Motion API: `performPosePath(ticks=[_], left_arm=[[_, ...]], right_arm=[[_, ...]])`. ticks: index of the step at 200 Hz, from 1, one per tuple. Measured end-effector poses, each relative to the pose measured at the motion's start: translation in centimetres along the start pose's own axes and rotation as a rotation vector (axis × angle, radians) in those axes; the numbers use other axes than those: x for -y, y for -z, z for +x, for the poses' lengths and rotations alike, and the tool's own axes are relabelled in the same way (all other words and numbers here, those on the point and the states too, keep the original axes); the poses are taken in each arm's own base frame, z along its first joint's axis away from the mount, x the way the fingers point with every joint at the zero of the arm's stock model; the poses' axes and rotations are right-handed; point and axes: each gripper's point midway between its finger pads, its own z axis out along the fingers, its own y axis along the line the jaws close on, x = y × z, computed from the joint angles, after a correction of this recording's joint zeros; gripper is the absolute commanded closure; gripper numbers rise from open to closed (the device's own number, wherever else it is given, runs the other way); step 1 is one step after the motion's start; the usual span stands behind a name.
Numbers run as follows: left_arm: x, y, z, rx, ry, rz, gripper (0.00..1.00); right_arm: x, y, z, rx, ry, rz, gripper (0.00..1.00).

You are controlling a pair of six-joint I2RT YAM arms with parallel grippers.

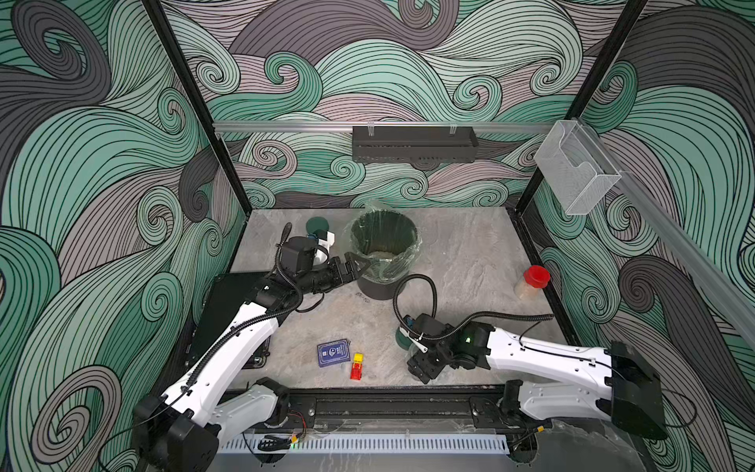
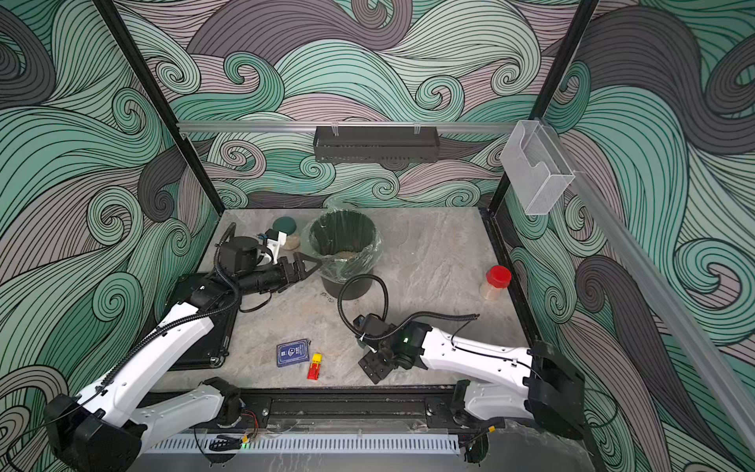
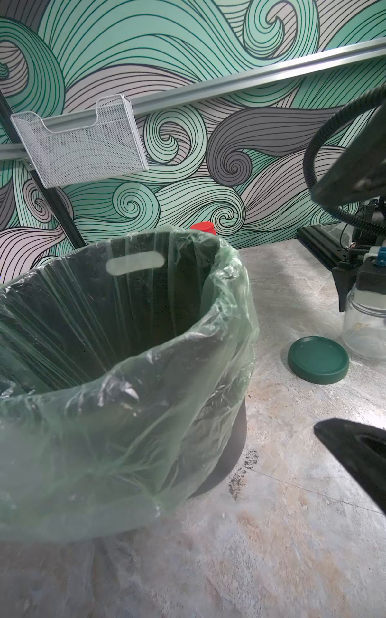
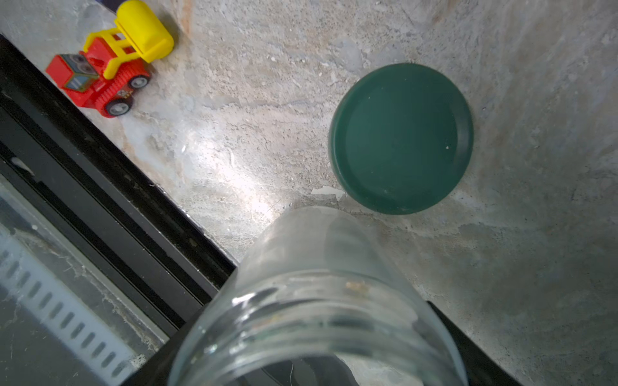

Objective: Empty expired oatmeal from jars
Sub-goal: Place the jar at the center of the board.

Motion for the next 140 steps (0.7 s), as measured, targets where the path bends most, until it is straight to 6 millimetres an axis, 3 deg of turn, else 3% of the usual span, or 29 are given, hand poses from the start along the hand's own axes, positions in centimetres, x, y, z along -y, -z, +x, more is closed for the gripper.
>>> performPosePath(ticks=[37,42,105,121,140], left_arm=[[0.0,0.0,0.0,0.002,-0.001,0.002,0.01],[0.0,0.0,0.0,0.001,-0.001,0.002,0.01],[-0.2,-0.1,0.2,-0.002,0.000,0.002,0.01],[0.0,-0.1,0.3,-0.006,0.000,0.009,0.01],[0.2,0.0,0.4,-0.014,-0.002,0.020,0.01]], right_arm=[[0.0,0.4,-0.5,0.031,-0.001,-0.002,0.06],[0.0,0.5,-0.6,0.039,-0.002,-0.004,0.01],[0.2,2.2,-1.5,0.111,-0.007,-0.004,0.02],[0.6,3.7,-2.2,0.149,-0.011,0.016,0.04],[1.4,7.0,-3.9,0.256,-0.031,0.044,0.08]])
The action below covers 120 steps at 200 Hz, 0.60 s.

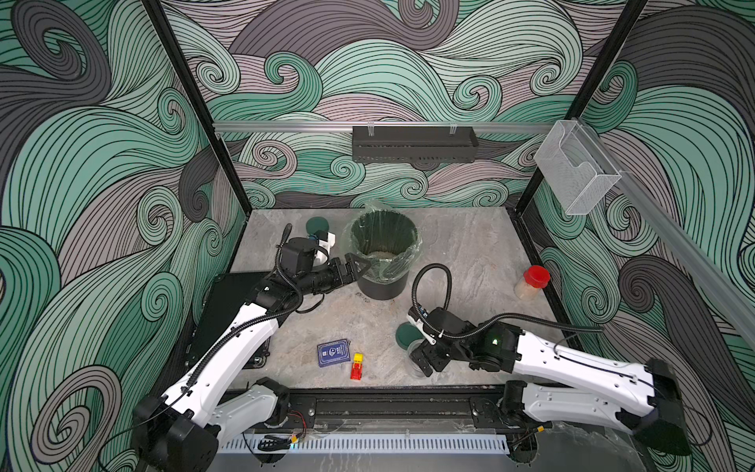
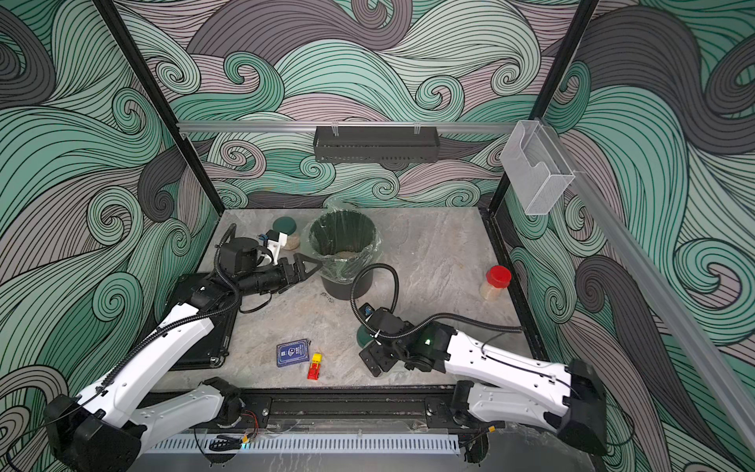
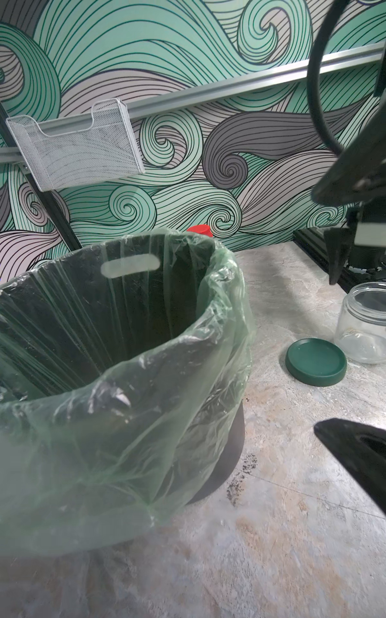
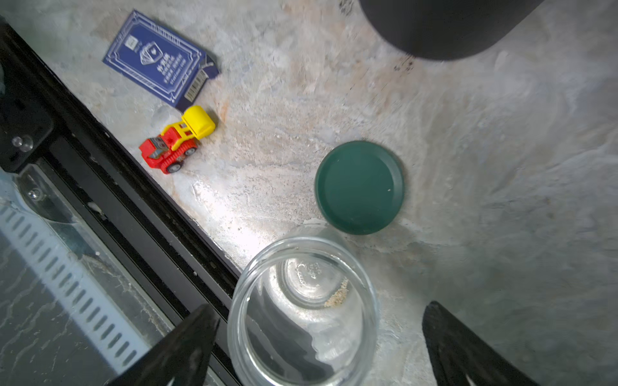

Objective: Empty expired oatmeal from jars
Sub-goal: Place the jar at the center of the board, then adjust the trash bin at the center of the board.

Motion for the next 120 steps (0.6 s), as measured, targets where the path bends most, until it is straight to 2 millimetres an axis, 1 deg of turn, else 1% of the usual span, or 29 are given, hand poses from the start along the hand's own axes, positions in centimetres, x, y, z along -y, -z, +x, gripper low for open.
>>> performPosePath(ticks=[14,25,33,36,48,57,70,89,98,103,120], left_arm=[[0.2,0.0,0.2,-0.010,0.000,0.010,0.02],[0.4,0.0,0.3,-0.017,-0.001,0.020,0.01],[0.5,0.0,0.3,-0.022,-0.003,0.030,0.01],[0.6,-0.1,0.4,-0.024,-0.003,0.033,0.01],[0.7,-0.2,0.5,-0.033,-0.004,0.044,0.01],[0.8,-0.4,0.6,-0.043,-0.003,0.052,0.01],[0.7,-0.9,0.7,-0.059,0.001,0.060,0.01],[0.4,-1.7,1.0,-0.086,0.011,0.062,0.01],[0.2,-2.1,1.1,-0.099,0.017,0.061,0.01],[0.1,-2.4,1.1,-0.107,0.021,0.058,0.01],[-0.2,-3.2,1.1,-0.132,0.032,0.048,0.01]], right_arm=[[1.4,2.5,-2.1,0.094,-0.035,0.039,0.11],[3.3,4.3,-3.5,0.161,-0.082,0.090,0.15],[5.3,5.5,-4.3,0.197,-0.131,0.147,0.16],[6.3,5.9,-4.5,0.207,-0.155,0.179,0.16],[9.6,7.0,-4.8,0.225,-0.238,0.271,0.15],[12.4,7.7,-4.7,0.220,-0.311,0.350,0.16],[15.7,8.2,-4.5,0.195,-0.394,0.436,0.14],[19.6,8.3,-4.0,0.145,-0.475,0.538,0.08],[21.4,8.2,-3.4,0.115,-0.509,0.587,0.06],[22.6,8.4,-2.9,0.099,-0.529,0.623,0.02],[25.7,9.3,-1.2,0.072,-0.610,0.719,0.01]])
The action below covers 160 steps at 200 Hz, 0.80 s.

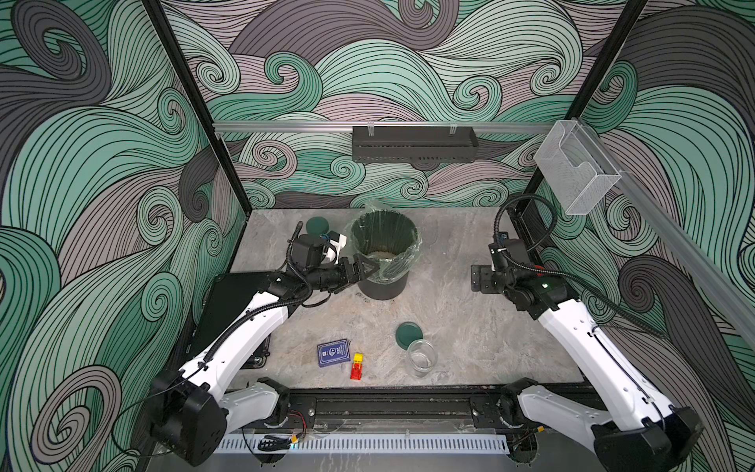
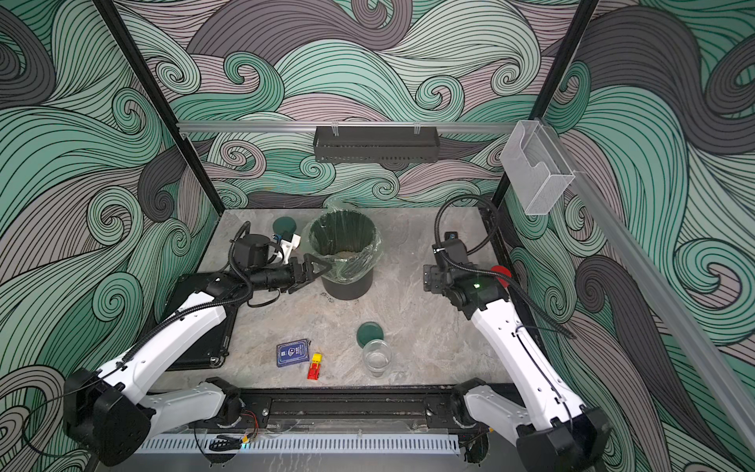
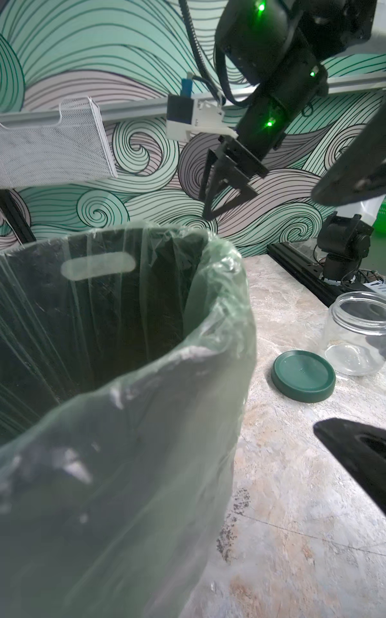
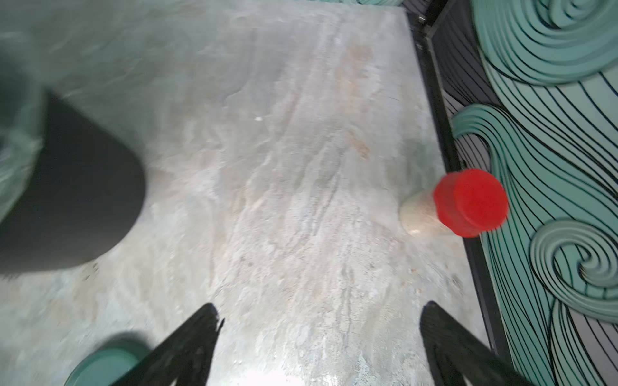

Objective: Empty expired oatmeal from jars
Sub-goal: Adjust the trash bin at the center of the board.

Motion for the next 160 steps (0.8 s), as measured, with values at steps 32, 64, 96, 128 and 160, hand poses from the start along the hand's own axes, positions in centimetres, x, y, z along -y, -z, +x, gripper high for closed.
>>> performPosePath(ticks=[32,64,96,128,160], left_arm=[[0.7,-1.3,-1.4,-0.024,-0.002,0.007,0.01],[1.8,-2.6,-2.3,-0.057,0.007,0.038,0.01],[1.5,-4.7,-1.4,-0.125,0.054,0.050,0.01],[1.8,-6.6,-1.0,-0.180,0.088,0.071,0.01],[3.7,-7.1,-1.7,-0.183,0.068,0.103,0.01]], right_arm=[[6.1,-1.3,-0.5,0.015,-0.187,0.167,0.01],[10.7,-3.7,0.7,-0.044,-0.339,0.291,0.01],[13.4,-5.6,2.7,-0.099,-0.447,0.331,0.01],[13.4,-7.6,2.9,-0.124,-0.476,0.291,0.01],[13.7,-9.2,3.2,-0.148,-0.489,0.284,0.01]])
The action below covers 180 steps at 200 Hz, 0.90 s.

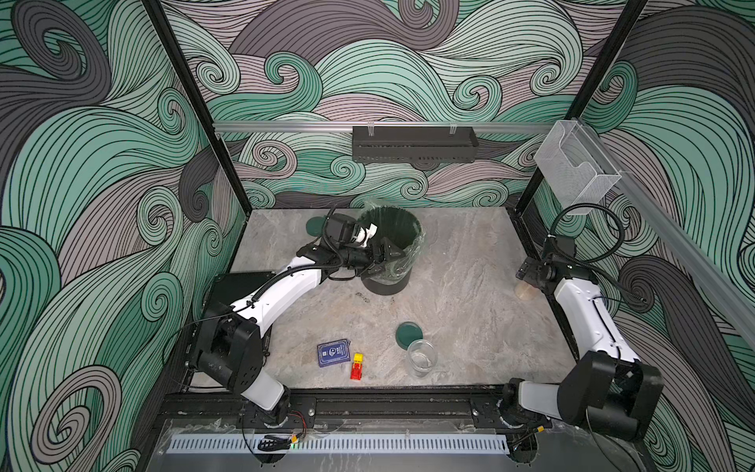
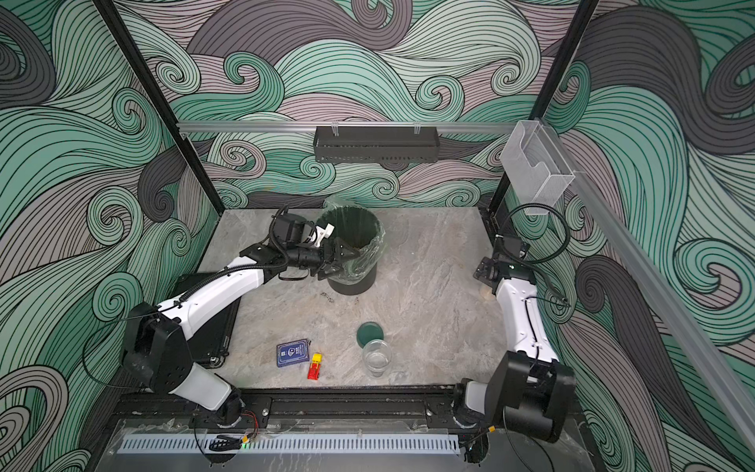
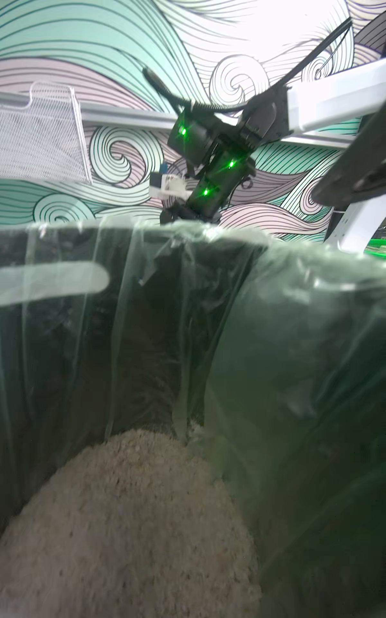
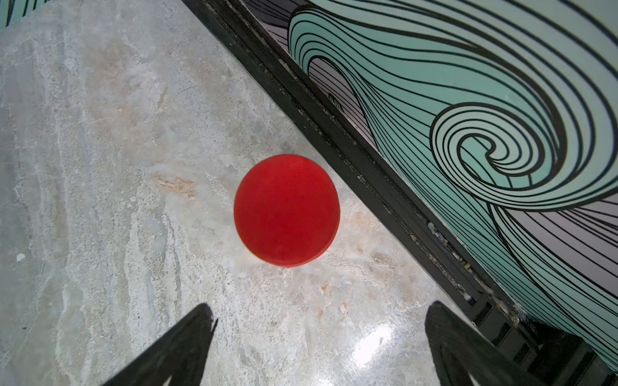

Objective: Empty expired oatmeal from jars
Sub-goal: Adjust the trash bin at the center of the board.

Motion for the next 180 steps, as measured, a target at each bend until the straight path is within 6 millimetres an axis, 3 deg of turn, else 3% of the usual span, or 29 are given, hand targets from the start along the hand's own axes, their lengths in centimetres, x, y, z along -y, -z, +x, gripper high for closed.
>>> performPosePath(ticks=[102,180], left_arm=[[2.1,1.9,1.0,0.011,-0.074,0.014,0.01],[2.1,2.8,2.0,0.007,-0.108,0.003,0.01]], right_arm=[[-1.2,-6.0,0.7,-0.084,0.029,0.039,0.07],[-1.8,-7.5,-1.1,-0.061,0.052,0.059,0.10]])
